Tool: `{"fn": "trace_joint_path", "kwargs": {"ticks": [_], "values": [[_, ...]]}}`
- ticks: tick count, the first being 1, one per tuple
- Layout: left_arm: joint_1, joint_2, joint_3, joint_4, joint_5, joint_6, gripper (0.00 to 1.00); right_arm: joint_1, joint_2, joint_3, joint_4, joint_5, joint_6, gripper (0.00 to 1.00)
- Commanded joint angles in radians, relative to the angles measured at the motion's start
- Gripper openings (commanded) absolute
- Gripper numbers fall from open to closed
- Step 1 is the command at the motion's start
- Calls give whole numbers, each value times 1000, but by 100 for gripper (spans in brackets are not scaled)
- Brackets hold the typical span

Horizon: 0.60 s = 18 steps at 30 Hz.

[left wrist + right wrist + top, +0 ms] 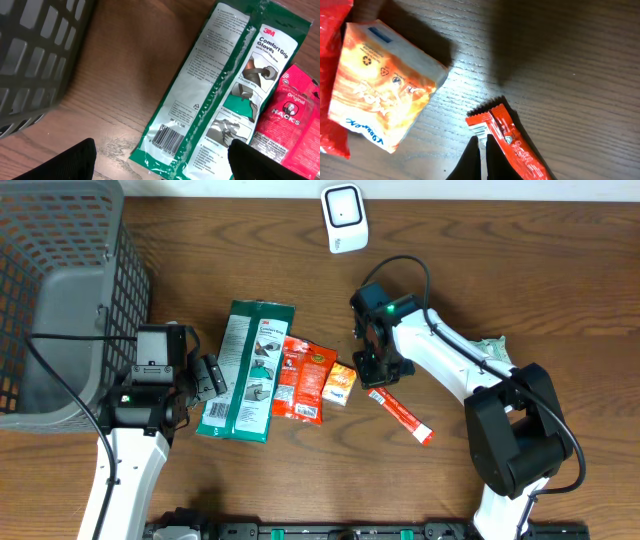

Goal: Scan the item barcode

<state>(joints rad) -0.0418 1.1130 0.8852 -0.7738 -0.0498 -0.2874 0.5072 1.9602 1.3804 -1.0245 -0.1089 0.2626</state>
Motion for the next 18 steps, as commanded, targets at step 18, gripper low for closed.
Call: {"fn": "trace_joint_path", "kwargs": {"ticks": [18], "values": [[3, 4, 14, 1, 6, -2, 85, 3, -17, -106, 25, 6, 14, 3]]}}
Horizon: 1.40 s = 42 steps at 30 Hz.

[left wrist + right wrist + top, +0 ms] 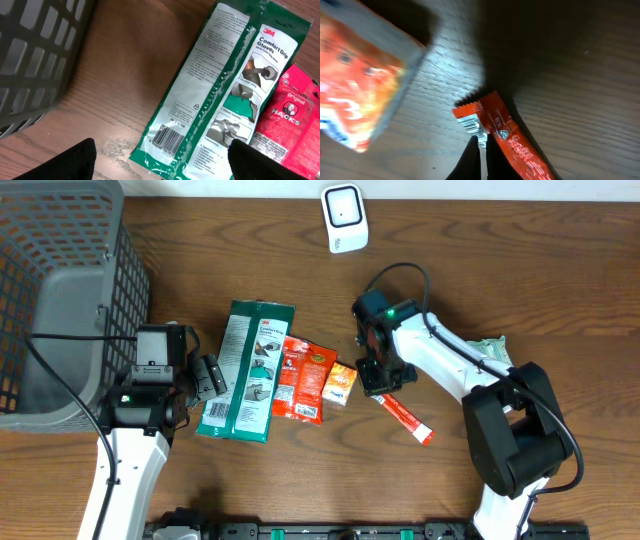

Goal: Scan the item barcode

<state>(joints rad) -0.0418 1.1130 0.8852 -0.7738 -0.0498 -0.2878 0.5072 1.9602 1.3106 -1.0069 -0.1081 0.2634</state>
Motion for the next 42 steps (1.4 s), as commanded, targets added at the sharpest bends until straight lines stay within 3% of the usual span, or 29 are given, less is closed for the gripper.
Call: {"fn": "trace_joint_path", "kwargs": {"ticks": [1, 9, 18, 24, 30, 42], "values": [[3, 4, 14, 1, 6, -2, 85, 3, -17, -53, 19, 5, 14, 3], [3, 4, 14, 1, 6, -2, 85, 7, -17, -159, 136, 2, 47, 1], [3, 4, 14, 1, 6, -2, 85, -2, -45, 58, -24, 4, -15, 7], [3, 4, 14, 1, 6, -2, 85, -4, -43, 80, -82, 6, -14, 8], [3, 4, 14, 1, 6, -2, 85, -4, -43, 20, -65, 6, 0, 6], [3, 4, 14, 1, 6, -2, 85, -3, -43, -192, 124, 5, 35, 9]]}}
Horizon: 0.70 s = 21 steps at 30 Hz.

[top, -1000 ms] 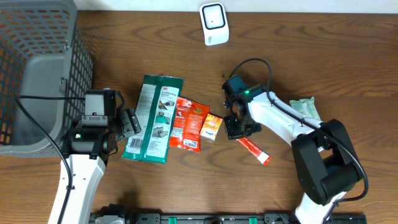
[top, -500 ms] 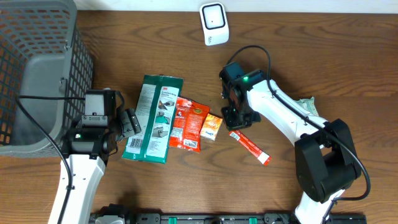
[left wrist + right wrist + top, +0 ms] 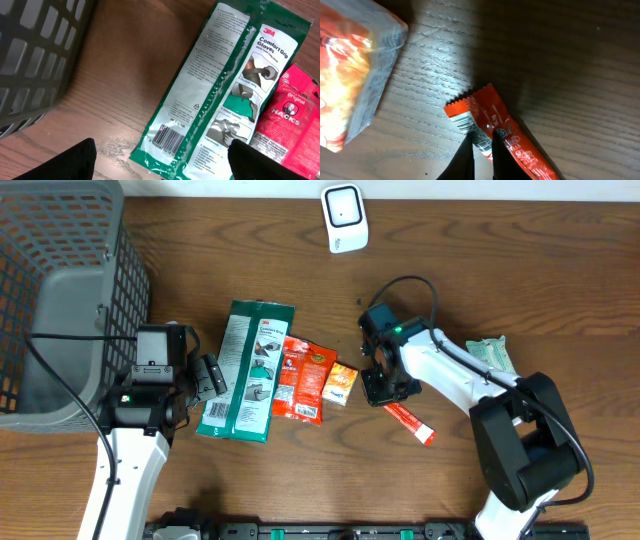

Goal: Scan the item barcode

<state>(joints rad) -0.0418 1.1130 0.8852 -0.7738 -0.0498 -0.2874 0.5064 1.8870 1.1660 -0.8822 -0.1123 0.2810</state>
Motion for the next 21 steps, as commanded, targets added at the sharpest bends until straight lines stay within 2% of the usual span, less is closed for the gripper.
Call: {"fn": "trace_joint_path", "kwargs": {"ticks": [1, 6, 11, 16, 21], "values": [[3, 4, 14, 1, 6, -2, 85, -2, 29, -43, 0, 9, 18, 9], [3, 4, 14, 1, 6, -2, 85, -6, 28, 31, -29, 1, -10, 9], [3, 4, 14, 1, 6, -2, 85, -10, 28, 164, -167, 3, -29, 14], [3, 4, 14, 1, 6, -2, 85, -10, 28, 154, -185, 9, -27, 14], [3, 4, 14, 1, 6, -2, 85, -10, 28, 90, -128, 29, -23, 13]]}}
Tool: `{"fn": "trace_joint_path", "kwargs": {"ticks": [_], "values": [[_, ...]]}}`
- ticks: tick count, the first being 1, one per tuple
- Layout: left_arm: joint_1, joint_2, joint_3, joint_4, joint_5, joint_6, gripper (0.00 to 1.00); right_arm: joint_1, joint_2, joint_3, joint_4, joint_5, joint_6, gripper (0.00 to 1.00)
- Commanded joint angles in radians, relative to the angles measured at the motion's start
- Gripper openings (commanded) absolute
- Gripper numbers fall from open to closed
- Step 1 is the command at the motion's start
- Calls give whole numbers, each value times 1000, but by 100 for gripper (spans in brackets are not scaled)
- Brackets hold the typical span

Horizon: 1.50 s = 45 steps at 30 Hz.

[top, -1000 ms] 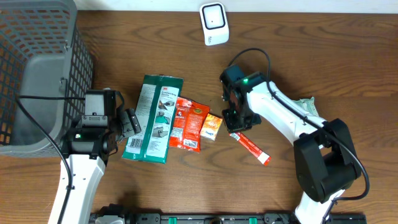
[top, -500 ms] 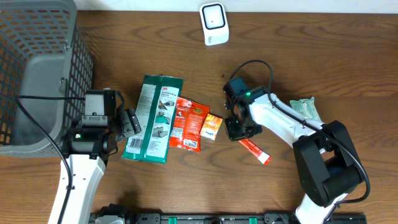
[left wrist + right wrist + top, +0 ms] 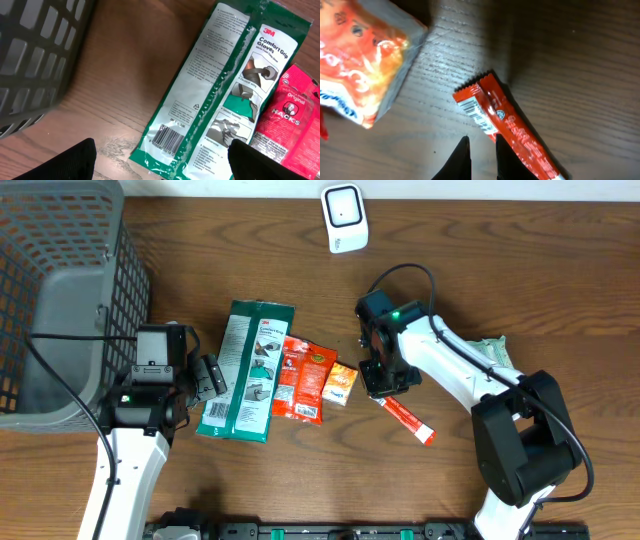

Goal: Scan the item barcode

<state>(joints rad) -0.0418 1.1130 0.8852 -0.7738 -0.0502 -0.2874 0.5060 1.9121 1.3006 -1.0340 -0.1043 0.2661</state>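
Observation:
A red stick packet (image 3: 512, 130) lies flat on the wooden table (image 3: 500, 270), its barcode end (image 3: 476, 113) pointing up-left. My right gripper (image 3: 482, 141) hovers just off that end, its jaws a narrow gap apart with only bare wood between them. The right fingertip (image 3: 503, 150) overlaps the packet's edge. From overhead the right gripper (image 3: 385, 378) sits at the stick packet's (image 3: 406, 418) upper end. The white scanner (image 3: 343, 218) stands at the far edge. My left gripper (image 3: 161, 146) is wide open over the barcode end of a green glove pack (image 3: 220, 90).
A red Hacks bag (image 3: 300, 378) and an orange tissue pack (image 3: 341, 382) lie between the green glove pack (image 3: 247, 370) and the stick packet. A grey mesh basket (image 3: 60, 290) fills the left side. A green packet (image 3: 492, 350) lies under my right arm.
My right gripper's fingertips straddled the stick packet's barcode end; now they stand a little wider with only wood between them. The packet lies flat on the table. The left arm is unchanged.
My right gripper stood nearly shut at the stick packet's barcode end, then lower on it, then with its tips around the packet's edge. Now it is slightly wider and off the edge, and the packet still lies on the table. The left gripper stayed open over the glove pack.

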Motion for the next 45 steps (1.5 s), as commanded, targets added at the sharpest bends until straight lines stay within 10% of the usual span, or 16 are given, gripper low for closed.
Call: {"fn": "trace_joint_path", "kwargs": {"ticks": [1, 11, 18, 22, 45], "values": [[3, 4, 14, 1, 6, -2, 85, -9, 3, -62, 42, 23, -8, 13], [3, 4, 14, 1, 6, -2, 85, -9, 1, -195, 182, 24, 25, 1], [3, 4, 14, 1, 6, -2, 85, -10, -10, -55, 93, 25, -36, 21], [3, 4, 14, 1, 6, -2, 85, -9, -10, -19, 67, 25, -108, 52], [3, 4, 14, 1, 6, -2, 85, -7, -10, -211, 272, 97, -282, 45]]}}
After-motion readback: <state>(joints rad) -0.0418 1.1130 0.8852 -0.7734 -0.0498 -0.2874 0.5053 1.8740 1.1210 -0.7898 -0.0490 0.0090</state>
